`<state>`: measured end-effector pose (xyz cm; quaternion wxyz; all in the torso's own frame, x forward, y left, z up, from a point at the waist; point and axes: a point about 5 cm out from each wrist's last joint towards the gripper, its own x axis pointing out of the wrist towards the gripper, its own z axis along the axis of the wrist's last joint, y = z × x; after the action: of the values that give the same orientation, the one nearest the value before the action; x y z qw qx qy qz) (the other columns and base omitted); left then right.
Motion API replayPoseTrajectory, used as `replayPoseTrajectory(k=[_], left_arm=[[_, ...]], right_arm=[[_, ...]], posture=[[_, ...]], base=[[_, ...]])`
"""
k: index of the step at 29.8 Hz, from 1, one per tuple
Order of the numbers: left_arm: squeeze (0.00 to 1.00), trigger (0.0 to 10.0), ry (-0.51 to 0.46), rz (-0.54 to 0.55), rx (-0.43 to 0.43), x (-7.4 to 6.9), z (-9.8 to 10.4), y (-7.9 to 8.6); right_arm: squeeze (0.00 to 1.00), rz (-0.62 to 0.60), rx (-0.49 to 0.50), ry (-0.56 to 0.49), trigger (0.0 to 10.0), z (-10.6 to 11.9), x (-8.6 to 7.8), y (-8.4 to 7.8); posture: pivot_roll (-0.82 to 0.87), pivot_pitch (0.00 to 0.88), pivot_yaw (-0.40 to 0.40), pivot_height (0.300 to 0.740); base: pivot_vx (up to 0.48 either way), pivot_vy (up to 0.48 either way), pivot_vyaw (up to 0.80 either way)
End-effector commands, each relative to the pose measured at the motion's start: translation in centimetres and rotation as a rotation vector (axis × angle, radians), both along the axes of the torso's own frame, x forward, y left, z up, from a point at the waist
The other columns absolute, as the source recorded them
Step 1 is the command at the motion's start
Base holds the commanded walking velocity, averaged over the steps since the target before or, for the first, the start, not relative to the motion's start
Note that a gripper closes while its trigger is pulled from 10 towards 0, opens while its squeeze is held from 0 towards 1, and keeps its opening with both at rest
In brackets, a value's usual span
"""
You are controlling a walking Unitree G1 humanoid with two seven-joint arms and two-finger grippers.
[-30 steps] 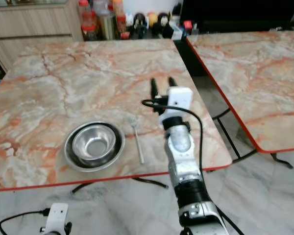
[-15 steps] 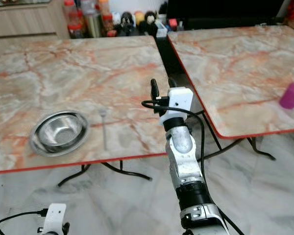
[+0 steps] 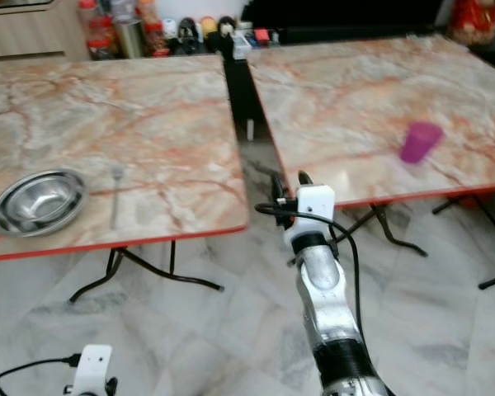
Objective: Setting the table
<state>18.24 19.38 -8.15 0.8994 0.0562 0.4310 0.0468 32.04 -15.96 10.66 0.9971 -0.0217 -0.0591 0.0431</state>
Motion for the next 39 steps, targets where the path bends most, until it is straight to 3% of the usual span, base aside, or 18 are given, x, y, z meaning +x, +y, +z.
replayPoseTrajectory(k=[1, 5, 8, 10, 11, 13, 14, 15, 18, 23, 31, 39], left_arm=[[0.00, 10.0, 0.017, 0.000, 0.032, -0.5, -0.1, 0.9], [0.00, 10.0, 0.004, 0.008, 0.012, -0.3, -0.1, 0.6], [0.00, 10.0, 0.002, 0.012, 0.009, -0.3, 0.0, 0.6], [0.00, 10.0, 0.001, 0.014, 0.008, -0.2, 0.0, 0.7], [0.00, 10.0, 0.001, 0.014, 0.008, -0.2, 0.0, 0.7], [0.00, 10.0, 0.005, 0.015, 0.005, -0.2, 0.0, 0.7], [0.00, 10.0, 0.005, 0.015, 0.005, -0.2, 0.0, 0.7], [0.00, 10.0, 0.010, 0.015, 0.003, -0.2, 0.0, 0.7], [0.00, 10.0, 0.010, 0.016, 0.002, -0.2, 0.0, 0.7], [0.00, 10.0, 0.014, 0.014, 0.003, -0.1, 0.0, 0.6], [0.00, 10.0, 0.014, 0.015, 0.003, -0.1, 0.0, 0.6], [0.00, 10.0, 0.019, 0.017, 0.000, -0.3, -0.1, 0.5]], right_arm=[[0.00, 0.020, -0.008, 0.048, 10.0, -1.2, -0.2, 0.7], [0.00, -0.044, 0.020, 0.411, 10.0, -9.2, -3.5, -1.0], [0.00, -0.054, 0.029, 0.456, 10.0, -10.1, -4.0, -1.2], [0.00, -0.078, 0.032, 0.592, 10.0, -12.4, -5.7, -1.7], [0.00, -0.078, 0.032, 0.592, 10.0, -12.4, -5.7, -1.7], [0.00, -0.114, 0.038, 0.728, 10.0, -14.6, -7.7, -2.3], [0.00, -0.114, 0.038, 0.728, 10.0, -14.6, -7.7, -2.3], [0.00, -0.137, 0.032, 0.819, 10.0, -15.9, -9.1, -2.7], [0.00, -0.142, 0.023, 0.845, 10.0, -16.2, -9.6, -2.8], [0.00, -0.129, 0.015, 0.957, 10.0, -17.9, -11.9, -2.4], [0.00, -0.081, -0.008, 0.989, 10.0, -18.4, -12.5, -1.3], [0.00, -0.086, 0.002, 1.015, 10.0, -18.7, -13.0, -1.4]], posture=[[-0.02, 0.095, 0.006, 0.740], [-0.01, 0.093, 0.003, 0.740], [-0.01, 0.093, 0.003, 0.740], [-0.01, 0.091, 0.003, 0.740], [-0.01, 0.091, 0.003, 0.740], [-0.01, 0.089, 0.004, 0.740], [-0.01, 0.089, 0.004, 0.740], [-0.01, 0.089, 0.004, 0.740], [-0.01, 0.089, 0.004, 0.740], [-0.01, 0.083, 0.003, 0.740], [-0.01, 0.085, 0.002, 0.740], [-0.01, 0.084, -0.004, 0.740]], base=[[0.000, 0.000, 0.00], [0.000, 0.000, 0.00], [0.000, 0.000, 0.00], [0.000, 0.000, 0.00], [0.000, 0.000, 0.00], [0.000, 0.000, 0.00], [0.000, 0.000, 0.00], [0.000, 0.000, 0.00], [0.000, 0.000, 0.00], [0.226, 0.000, 0.00], [0.332, 0.000, 0.28], [0.353, 0.000, 0.00]])
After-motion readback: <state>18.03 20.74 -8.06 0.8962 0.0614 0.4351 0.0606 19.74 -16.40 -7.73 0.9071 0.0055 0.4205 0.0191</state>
